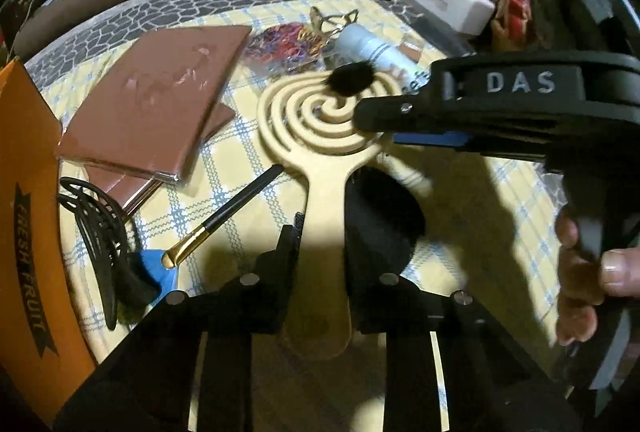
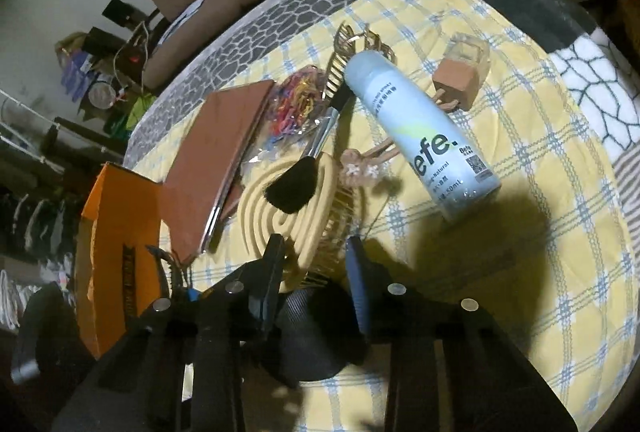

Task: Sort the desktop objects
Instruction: 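Close the left gripper on the beige hairbrush handle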

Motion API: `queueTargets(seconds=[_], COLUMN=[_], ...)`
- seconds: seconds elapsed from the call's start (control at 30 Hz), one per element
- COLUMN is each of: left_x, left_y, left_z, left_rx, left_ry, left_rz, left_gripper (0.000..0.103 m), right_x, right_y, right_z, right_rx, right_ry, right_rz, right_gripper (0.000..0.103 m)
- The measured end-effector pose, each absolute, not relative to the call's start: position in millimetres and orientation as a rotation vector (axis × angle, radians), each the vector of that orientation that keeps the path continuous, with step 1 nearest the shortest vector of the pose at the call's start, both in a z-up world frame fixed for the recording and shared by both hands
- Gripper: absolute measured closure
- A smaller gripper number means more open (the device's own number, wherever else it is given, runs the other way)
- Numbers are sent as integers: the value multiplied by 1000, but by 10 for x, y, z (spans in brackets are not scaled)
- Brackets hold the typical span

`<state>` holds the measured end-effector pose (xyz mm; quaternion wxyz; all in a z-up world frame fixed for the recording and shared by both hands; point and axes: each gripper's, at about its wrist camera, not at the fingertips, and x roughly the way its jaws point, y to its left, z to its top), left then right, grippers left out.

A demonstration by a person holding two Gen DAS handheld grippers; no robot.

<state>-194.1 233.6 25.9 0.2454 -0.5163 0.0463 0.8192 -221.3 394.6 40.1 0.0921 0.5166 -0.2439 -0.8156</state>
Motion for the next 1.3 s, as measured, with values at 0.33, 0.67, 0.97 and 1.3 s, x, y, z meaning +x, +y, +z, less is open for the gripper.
queueTargets(seconds=[0.33, 0.67, 0.97, 1.3], left_x=[-1655, -1472, -1483, -1598], left_y=[2126, 1600, 1381, 1752], left_z=[817, 1231, 1162, 818], left_rx=[-1290, -1236, -1257, -1329], left_ry=[70, -29, 20, 199], left_rz=[2253, 2305, 2364, 2340], left_gripper=[84, 103, 70, 55], right_x=[-1949, -1760, -1657, -1788], right_y=[3782, 3261, 3133, 3485], right_z=[725, 1073, 1380, 1110], right_rx=[1435, 1352, 1301, 1455], right_ry=[-778, -746, -689, -610], right_rz=[-2429, -2401, -2434, -2549], right_gripper=[76, 81, 94, 46])
